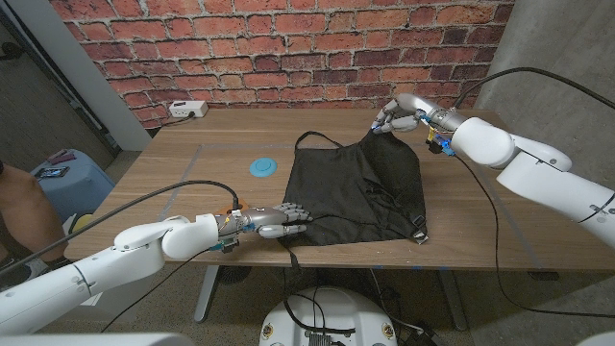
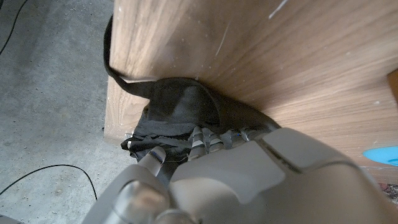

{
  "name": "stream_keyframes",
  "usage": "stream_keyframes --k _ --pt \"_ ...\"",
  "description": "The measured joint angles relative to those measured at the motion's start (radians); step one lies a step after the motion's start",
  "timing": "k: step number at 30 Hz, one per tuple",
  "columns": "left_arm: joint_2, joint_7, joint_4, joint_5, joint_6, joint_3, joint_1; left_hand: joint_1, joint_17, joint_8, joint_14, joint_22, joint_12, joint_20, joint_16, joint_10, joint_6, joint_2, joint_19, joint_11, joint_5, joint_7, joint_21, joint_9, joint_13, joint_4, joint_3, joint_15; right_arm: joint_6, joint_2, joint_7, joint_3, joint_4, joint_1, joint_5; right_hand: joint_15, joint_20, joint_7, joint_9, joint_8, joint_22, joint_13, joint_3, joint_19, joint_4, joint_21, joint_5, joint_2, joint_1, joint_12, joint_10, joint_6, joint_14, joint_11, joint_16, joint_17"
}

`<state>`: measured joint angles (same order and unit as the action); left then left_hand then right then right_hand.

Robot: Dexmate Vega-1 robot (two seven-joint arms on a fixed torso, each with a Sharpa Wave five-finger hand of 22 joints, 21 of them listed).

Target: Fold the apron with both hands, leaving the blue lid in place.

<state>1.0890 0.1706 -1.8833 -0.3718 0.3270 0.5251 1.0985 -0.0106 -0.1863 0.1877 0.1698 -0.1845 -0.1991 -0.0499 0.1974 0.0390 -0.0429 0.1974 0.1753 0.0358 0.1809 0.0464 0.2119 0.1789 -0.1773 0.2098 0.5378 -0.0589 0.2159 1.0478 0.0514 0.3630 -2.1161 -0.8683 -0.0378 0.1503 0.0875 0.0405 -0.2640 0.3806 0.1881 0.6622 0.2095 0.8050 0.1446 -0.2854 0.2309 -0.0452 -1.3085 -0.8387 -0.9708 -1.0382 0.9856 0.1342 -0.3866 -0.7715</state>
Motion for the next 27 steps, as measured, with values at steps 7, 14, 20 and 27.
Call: stream_keyframes --k 7,14,20,27 --pt "-0.004 0.000 0.001 0.001 0.001 0.002 0.000 0.000 0.000 0.000 0.000 0.000 0.000 0.000 0.000 0.000 -0.004 0.000 0.000 0.000 0.000 0.004 0.000 0.000 0.000 0.000 0.000 0.000 -0.021 -0.007 0.017 0.000 -0.002 0.010 -0.012 0.001 0.000 0.000 0.000 0.000 0.000 0.000 0.000 0.000 0.000 0.000 0.000 0.000 0.000 0.000 -0.002 0.000 0.005 -0.002 0.007 -0.005" --pt "-0.009 0.000 0.003 0.004 0.001 0.005 0.000 0.000 0.000 0.000 0.000 0.001 0.000 0.000 0.000 0.000 -0.004 0.000 0.000 0.000 0.000 0.004 -0.003 0.000 0.000 0.000 0.000 0.000 -0.035 -0.020 0.039 0.011 0.000 0.026 -0.024 0.001 0.000 0.000 0.000 0.000 0.000 0.000 -0.003 0.000 0.003 0.000 0.000 -0.003 -0.003 0.000 -0.004 0.000 0.005 -0.004 0.015 -0.008" --pt "-0.012 0.001 0.004 0.005 0.002 0.006 -0.001 0.000 0.000 0.000 0.000 0.001 0.000 0.000 0.000 0.000 -0.004 0.000 0.000 0.000 0.000 0.004 -0.004 0.000 0.000 0.000 0.000 0.000 -0.043 -0.031 0.050 0.021 0.002 0.038 -0.030 0.006 -0.004 -0.005 -0.003 -0.004 0.000 0.001 -0.006 0.004 0.000 0.000 0.000 -0.004 -0.004 0.000 -0.004 0.006 0.010 -0.004 0.021 -0.012" --pt "-0.014 0.002 0.003 0.005 0.002 0.009 -0.001 0.000 0.000 0.000 0.000 0.001 0.000 0.000 0.000 0.000 -0.004 0.000 0.000 0.000 0.000 0.004 -0.001 0.000 0.000 0.000 0.000 0.000 -0.053 -0.042 0.074 0.034 0.003 0.051 -0.040 0.006 -0.007 -0.009 -0.003 -0.004 0.000 0.006 -0.009 0.007 0.003 0.000 0.000 -0.004 -0.004 0.007 -0.004 0.002 0.010 -0.004 0.028 -0.014"
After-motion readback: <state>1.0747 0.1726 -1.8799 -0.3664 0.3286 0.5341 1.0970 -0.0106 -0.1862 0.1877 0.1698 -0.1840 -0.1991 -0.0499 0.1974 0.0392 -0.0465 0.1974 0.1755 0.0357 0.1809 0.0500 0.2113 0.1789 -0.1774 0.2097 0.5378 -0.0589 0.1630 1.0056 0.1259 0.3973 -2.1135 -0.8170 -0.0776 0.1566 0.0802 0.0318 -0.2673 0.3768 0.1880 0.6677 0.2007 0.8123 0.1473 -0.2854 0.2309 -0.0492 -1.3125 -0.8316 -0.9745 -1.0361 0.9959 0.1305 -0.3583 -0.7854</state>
